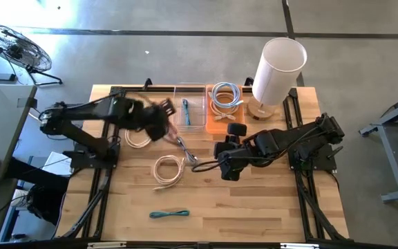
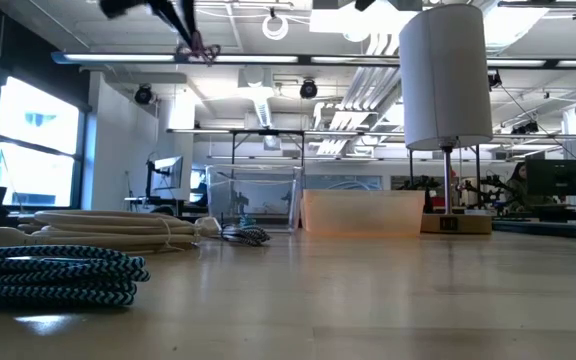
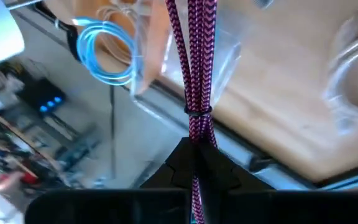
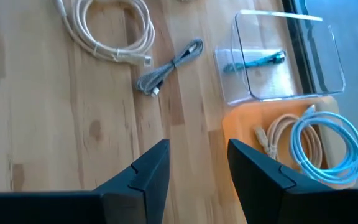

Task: Pick & Place USB Port
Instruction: Put the violet charger cable into the transparent bin

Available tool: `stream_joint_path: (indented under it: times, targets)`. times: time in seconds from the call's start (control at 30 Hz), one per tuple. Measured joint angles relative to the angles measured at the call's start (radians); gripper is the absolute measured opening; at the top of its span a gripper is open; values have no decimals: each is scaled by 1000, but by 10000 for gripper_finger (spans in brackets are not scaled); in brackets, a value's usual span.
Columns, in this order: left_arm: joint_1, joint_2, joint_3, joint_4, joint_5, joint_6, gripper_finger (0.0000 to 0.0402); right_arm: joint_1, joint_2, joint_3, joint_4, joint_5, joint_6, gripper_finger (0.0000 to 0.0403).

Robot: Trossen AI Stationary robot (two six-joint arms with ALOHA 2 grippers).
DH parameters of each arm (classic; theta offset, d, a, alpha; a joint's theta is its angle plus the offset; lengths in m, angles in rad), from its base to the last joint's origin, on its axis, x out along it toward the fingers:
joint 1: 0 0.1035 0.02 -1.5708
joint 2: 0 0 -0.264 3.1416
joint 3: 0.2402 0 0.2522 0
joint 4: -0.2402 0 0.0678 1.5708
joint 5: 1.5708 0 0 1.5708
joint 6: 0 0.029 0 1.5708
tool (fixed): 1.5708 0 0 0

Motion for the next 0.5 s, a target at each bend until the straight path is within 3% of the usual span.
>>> stream_joint_path:
  times: [0.27,0.5]
  targets:
    - [261,114,0,206,199,489,0,-1,0,0,-43,19,73,153]
    - [416,237,0,287,320,691,0,-1,-10,0,-139,105,192,153]
